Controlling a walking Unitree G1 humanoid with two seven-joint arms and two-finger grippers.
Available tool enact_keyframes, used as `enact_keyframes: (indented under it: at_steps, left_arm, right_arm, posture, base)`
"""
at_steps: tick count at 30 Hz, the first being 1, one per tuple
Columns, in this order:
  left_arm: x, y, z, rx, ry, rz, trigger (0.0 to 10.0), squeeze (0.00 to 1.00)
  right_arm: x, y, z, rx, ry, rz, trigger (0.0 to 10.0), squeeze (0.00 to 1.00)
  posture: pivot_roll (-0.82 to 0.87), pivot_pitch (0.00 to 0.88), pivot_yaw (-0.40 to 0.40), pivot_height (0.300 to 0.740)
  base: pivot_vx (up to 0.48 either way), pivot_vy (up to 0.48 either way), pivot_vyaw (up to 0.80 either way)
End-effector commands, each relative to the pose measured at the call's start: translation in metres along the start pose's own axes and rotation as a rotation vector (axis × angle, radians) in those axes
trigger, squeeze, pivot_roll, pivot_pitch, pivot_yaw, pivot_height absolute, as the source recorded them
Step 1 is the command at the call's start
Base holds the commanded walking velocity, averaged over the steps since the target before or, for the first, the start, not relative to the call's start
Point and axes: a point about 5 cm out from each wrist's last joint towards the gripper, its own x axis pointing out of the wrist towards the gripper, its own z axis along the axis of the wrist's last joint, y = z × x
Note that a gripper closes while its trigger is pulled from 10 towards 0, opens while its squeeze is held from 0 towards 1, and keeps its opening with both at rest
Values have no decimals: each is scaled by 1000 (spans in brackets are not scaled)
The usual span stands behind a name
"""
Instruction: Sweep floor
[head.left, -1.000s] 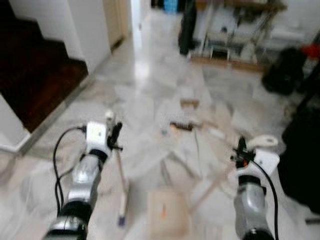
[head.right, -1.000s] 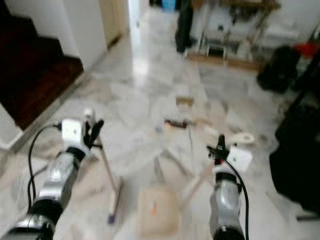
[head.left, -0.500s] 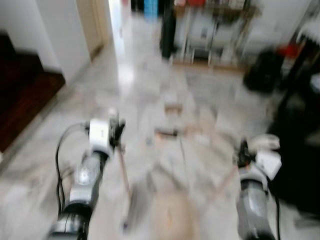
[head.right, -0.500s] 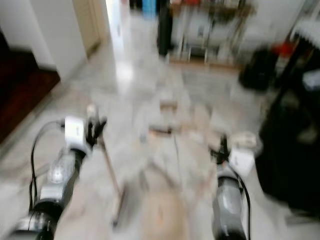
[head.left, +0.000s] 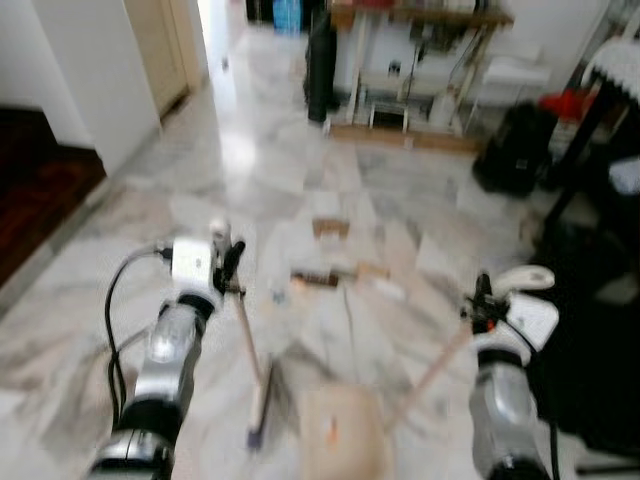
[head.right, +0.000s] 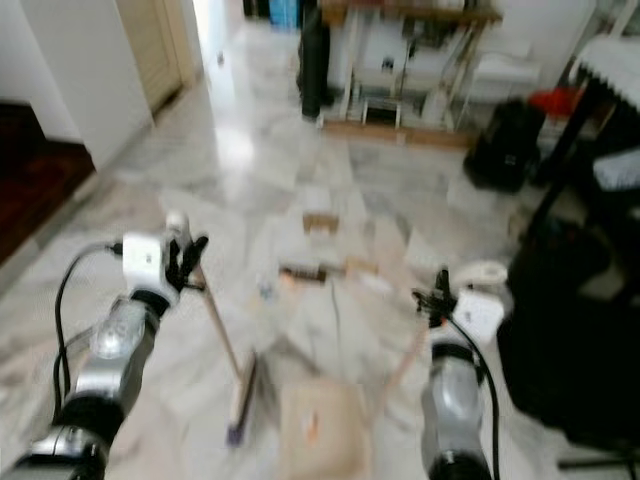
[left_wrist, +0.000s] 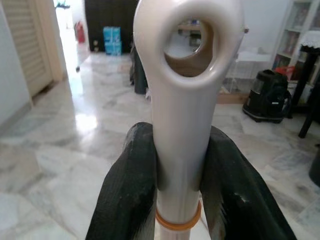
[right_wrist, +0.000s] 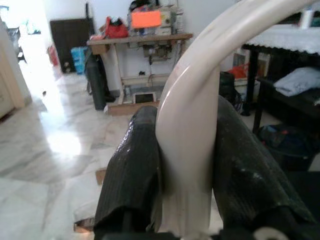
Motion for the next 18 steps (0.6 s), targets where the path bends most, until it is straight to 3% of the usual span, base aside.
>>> enact_keyframes:
  at_steps: [1,18]
  left_arm:
    - [3,2,8,14,-30,7,10000,0]
    - [2,2,8,18,-25,-3,10000,0]
  right_arm:
    - [3,5,5,28,-27,4,10000,0]
    - [2,5,5,33,-27,1,10000,0]
  posture:
    - [157,49,-66,740]
    - [158,38,-59,740]
  base:
    - [300,322,0]
    - [316,292,0]
